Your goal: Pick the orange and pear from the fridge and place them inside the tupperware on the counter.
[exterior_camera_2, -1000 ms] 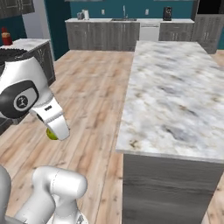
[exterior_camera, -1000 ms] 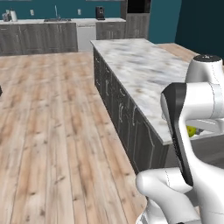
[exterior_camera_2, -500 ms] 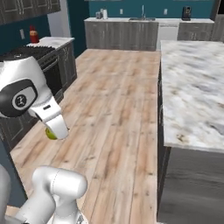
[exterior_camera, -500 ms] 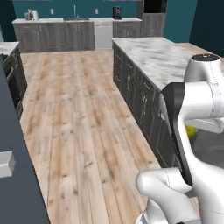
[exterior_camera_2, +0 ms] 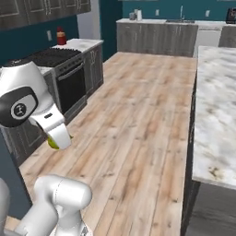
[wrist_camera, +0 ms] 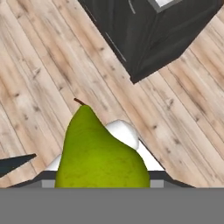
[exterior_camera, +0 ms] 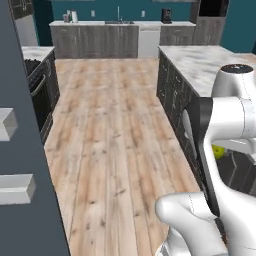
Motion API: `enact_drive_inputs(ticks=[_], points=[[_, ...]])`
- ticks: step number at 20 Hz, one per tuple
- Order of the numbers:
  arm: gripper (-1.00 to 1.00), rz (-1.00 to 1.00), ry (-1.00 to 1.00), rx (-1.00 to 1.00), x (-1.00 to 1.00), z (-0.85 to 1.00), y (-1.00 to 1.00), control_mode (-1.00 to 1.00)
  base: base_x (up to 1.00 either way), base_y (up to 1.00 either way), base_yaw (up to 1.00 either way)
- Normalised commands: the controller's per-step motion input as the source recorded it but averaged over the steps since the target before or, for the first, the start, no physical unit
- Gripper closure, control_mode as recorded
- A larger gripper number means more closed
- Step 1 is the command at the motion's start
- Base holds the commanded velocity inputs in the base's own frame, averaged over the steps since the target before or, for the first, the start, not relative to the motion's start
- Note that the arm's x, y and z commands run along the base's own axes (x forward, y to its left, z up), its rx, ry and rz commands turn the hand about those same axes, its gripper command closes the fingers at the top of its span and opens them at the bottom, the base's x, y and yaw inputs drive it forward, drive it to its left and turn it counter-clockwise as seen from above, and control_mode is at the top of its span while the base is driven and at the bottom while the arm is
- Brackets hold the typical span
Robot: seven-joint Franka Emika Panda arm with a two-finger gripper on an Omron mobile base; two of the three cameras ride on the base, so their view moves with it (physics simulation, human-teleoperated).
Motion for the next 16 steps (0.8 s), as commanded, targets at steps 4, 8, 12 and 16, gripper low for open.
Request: enact_drive_inputs(ticks=[4, 8, 12, 16], points=[[1.0, 0.0, 0.0, 0.0, 0.0, 0.0, 0.0, 1.0, 0.85, 0.04, 0.42], [1.0, 0.0, 0.0, 0.0, 0.0, 0.0, 0.0, 1.0, 1.0, 0.02, 0.49], [1.0, 0.0, 0.0, 0.0, 0.0, 0.0, 0.0, 1.0, 1.0, -0.01, 0.59], [1.0, 0.0, 0.0, 0.0, 0.0, 0.0, 0.0, 1.0, 1.0, -0.13, 0.59]])
